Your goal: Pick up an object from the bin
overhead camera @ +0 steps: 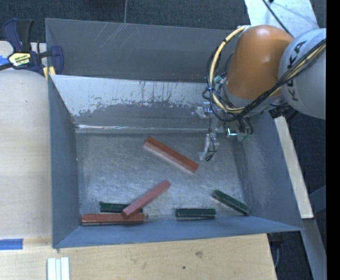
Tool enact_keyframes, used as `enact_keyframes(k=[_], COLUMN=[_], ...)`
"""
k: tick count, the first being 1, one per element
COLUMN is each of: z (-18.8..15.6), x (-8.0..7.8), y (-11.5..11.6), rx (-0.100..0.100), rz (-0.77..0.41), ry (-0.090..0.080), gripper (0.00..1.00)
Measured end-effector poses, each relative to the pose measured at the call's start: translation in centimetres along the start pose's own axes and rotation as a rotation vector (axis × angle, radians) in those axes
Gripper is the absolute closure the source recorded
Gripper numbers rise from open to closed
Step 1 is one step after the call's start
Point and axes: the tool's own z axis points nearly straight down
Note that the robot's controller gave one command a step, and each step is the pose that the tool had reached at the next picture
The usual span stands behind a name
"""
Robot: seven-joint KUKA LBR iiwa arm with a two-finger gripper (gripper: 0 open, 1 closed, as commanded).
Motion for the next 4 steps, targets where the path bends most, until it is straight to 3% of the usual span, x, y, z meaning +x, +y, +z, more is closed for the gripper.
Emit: enact_keyframes(k=[1, 2, 3, 4], z=[8.7, 5.2, 5.4, 8.5], x=[0.2, 1.9, 2.0, 2.0], y=[5.7, 8.3, 8.4, 8.7], rx=[0.0, -0.001, 0.001, 0.0], rz=[0.209, 0.159, 0.145, 0.291], ry=[-0.002, -0.005, -0.002, -0.002], gripper=[0.0, 0.0, 0.0, 0.0])
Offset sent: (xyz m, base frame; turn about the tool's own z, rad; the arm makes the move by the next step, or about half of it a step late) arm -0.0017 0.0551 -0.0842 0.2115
